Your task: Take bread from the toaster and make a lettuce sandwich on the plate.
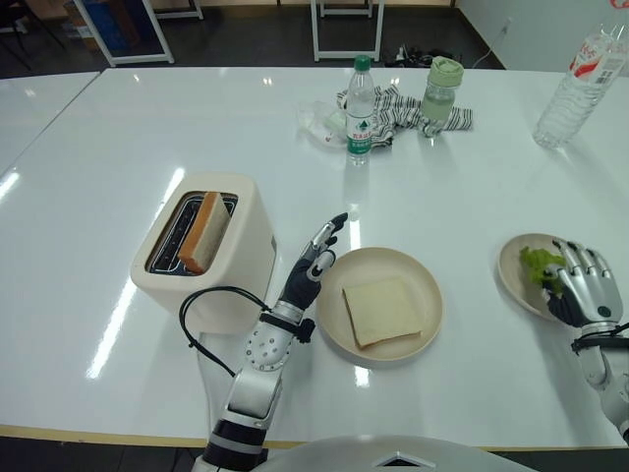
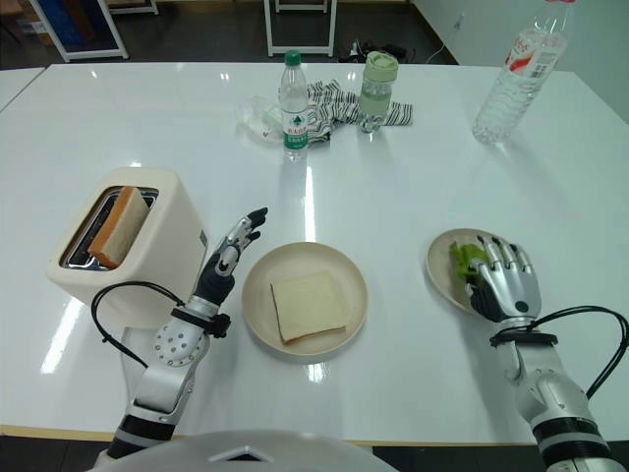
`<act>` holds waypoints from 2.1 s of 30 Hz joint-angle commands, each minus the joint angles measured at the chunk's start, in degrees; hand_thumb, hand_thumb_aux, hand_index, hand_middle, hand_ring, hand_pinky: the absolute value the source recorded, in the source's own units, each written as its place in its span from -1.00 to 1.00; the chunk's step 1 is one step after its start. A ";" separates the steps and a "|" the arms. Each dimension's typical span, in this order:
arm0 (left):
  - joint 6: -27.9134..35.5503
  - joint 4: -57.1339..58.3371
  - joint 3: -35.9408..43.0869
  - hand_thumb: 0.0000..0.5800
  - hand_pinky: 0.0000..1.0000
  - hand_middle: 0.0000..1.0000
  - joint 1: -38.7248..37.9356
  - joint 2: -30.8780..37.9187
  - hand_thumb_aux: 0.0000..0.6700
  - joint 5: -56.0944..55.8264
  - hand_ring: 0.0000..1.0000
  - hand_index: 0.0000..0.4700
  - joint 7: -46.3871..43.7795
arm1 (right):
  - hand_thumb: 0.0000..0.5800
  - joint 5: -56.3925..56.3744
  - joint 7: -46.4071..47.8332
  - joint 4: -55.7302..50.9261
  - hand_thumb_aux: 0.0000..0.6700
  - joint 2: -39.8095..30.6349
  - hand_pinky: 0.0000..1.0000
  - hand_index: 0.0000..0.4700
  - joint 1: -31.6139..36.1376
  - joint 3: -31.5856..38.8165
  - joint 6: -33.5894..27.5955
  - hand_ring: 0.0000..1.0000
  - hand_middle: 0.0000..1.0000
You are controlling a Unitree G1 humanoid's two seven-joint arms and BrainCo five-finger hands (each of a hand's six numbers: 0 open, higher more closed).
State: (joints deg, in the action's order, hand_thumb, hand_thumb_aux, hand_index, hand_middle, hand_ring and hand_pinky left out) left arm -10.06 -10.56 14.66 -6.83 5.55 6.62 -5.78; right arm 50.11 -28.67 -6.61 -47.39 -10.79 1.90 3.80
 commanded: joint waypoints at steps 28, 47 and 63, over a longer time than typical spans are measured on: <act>-0.41 3.41 -0.65 -1.00 -1.00 -1.00 0.42 0.00 -1.00 0.67 -1.00 -1.00 -0.33 | 1.00 16.11 14.79 21.07 1.00 16.28 -1.00 1.00 -1.16 21.23 7.02 -1.00 -1.00; -0.44 4.39 -0.49 -1.00 -1.00 -1.00 0.53 0.09 -1.00 0.80 -1.00 -1.00 -0.60 | 0.85 16.05 17.16 21.43 0.46 15.11 -1.00 0.46 -3.06 22.35 8.58 -1.00 -1.00; -0.48 4.57 -1.02 -1.00 -1.00 -1.00 0.84 0.25 -1.00 0.68 -1.00 -1.00 -0.73 | -1.00 9.74 20.01 28.27 -1.00 12.71 -1.00 -1.00 -7.47 13.37 8.41 -1.00 -1.00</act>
State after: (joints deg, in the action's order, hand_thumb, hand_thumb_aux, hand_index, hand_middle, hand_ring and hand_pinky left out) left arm -10.81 -6.34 14.02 -6.25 5.58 6.84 -6.29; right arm 63.42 -9.30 19.66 -34.47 -17.57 17.54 11.75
